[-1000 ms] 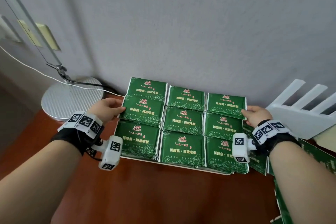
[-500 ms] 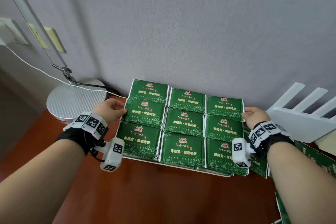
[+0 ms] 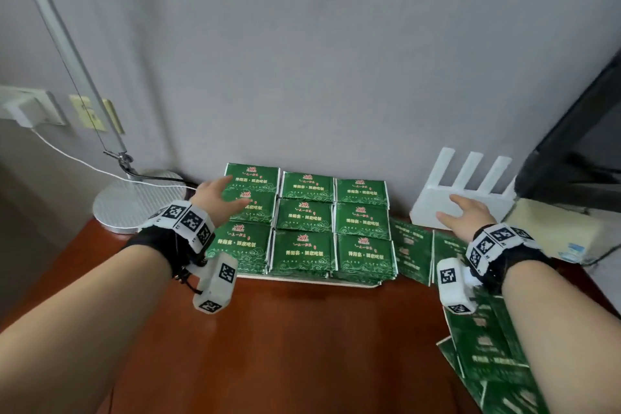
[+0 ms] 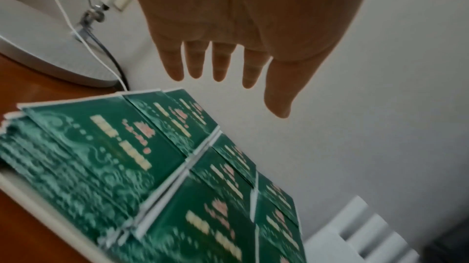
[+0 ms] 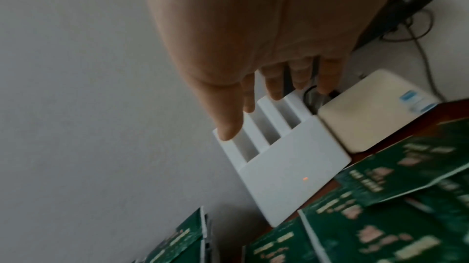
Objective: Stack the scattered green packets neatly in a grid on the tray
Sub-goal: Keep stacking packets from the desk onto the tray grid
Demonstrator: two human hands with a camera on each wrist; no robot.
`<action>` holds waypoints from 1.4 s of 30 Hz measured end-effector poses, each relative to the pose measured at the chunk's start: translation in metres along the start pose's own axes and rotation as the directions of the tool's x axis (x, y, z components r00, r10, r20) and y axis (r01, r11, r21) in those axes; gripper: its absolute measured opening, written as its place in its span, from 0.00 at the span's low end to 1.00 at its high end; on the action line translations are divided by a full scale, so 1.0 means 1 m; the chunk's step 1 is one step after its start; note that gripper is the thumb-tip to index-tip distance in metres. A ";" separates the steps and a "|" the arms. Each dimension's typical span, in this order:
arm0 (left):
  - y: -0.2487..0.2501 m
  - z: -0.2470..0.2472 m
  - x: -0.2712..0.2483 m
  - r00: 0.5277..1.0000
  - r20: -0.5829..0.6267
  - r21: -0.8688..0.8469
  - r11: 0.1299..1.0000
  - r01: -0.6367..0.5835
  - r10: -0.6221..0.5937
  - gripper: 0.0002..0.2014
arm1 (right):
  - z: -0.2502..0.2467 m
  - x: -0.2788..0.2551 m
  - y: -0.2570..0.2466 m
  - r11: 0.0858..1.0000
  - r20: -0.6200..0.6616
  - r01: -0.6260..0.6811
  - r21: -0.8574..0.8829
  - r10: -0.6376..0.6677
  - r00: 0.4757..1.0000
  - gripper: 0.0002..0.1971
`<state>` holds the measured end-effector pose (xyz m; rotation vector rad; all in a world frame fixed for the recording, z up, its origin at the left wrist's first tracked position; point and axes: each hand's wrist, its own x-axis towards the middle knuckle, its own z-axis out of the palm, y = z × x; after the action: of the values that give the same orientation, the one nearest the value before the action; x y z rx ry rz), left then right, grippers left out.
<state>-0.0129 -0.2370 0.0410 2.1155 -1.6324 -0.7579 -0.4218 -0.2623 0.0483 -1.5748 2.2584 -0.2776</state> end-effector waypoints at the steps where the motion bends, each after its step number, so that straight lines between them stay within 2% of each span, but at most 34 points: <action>1: 0.009 0.004 -0.010 1.000 0.015 0.030 0.999 -0.024 0.024 0.36 | -0.008 -0.010 0.014 1.000 -0.003 0.005 -0.014 -0.005 1.000 0.31; 5: 0.051 0.032 -0.051 0.986 0.084 0.145 0.978 -0.154 0.143 0.34 | -0.032 -0.050 0.074 0.998 -0.014 -0.013 -0.065 0.012 1.000 0.32; 8: 0.079 0.063 -0.079 0.967 0.152 0.202 0.951 -0.233 0.205 0.33 | -0.037 -0.075 0.125 0.989 0.039 -0.064 -0.133 0.070 0.997 0.33; 12: 0.110 0.121 -0.114 0.947 0.231 0.259 0.924 -0.282 0.224 0.33 | -0.021 -0.096 0.195 0.966 0.137 -0.107 -0.234 0.141 0.980 0.35; 15: 0.124 0.173 -0.140 0.924 0.317 0.304 0.901 -0.311 0.212 0.32 | 0.003 -0.104 0.232 0.954 0.251 -0.060 -0.294 0.137 0.958 0.36; 18: 0.135 0.218 -0.162 0.910 0.378 0.343 0.887 -0.309 0.171 0.31 | 0.021 -0.104 0.251 0.962 0.313 0.011 -0.273 0.078 0.946 0.36; 22: 0.149 0.261 -0.183 0.907 0.402 0.364 0.886 -0.288 0.129 0.31 | 0.041 -0.095 0.263 0.962 0.372 0.124 -0.241 -0.027 0.928 0.36; 26: 0.156 0.295 -0.198 0.903 0.422 0.358 0.902 -0.241 0.074 0.31 | 0.064 -0.105 0.275 0.920 0.317 0.258 -0.294 -0.161 0.935 0.37; 30: 0.165 0.321 -0.208 0.896 0.438 0.319 0.918 -0.234 0.076 0.30 | 0.067 -0.124 0.283 0.875 0.341 0.425 -0.230 -0.337 0.878 0.34; 33: 0.168 0.337 -0.218 0.898 0.436 0.325 0.919 -0.221 0.062 0.27 | 0.060 -0.135 0.292 0.860 0.387 0.493 -0.132 -0.413 0.824 0.25; 34: 0.167 0.342 -0.221 0.906 0.417 0.336 0.915 -0.224 0.068 0.26 | 0.055 -0.136 0.293 0.868 0.384 0.486 -0.097 -0.418 0.823 0.22; 36: 0.164 0.348 -0.225 0.924 0.375 0.336 0.918 -0.210 0.074 0.24 | 0.049 -0.133 0.291 0.904 0.347 0.422 -0.059 -0.378 0.858 0.16; 39: 0.163 0.349 -0.225 0.933 0.358 0.311 0.935 -0.170 0.051 0.22 | 0.049 -0.123 0.285 0.957 0.311 0.257 -0.137 -0.205 0.928 0.18; 42: 0.166 0.349 -0.224 0.943 0.332 0.312 0.940 -0.136 0.026 0.28 | 0.054 -0.117 0.283 0.979 0.256 0.057 -0.194 -0.006 0.967 0.23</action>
<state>-0.3959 -0.0517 -0.0951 2.2140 -2.1411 -0.8949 -0.6075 -0.0500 -0.0821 -1.6403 2.1152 0.1431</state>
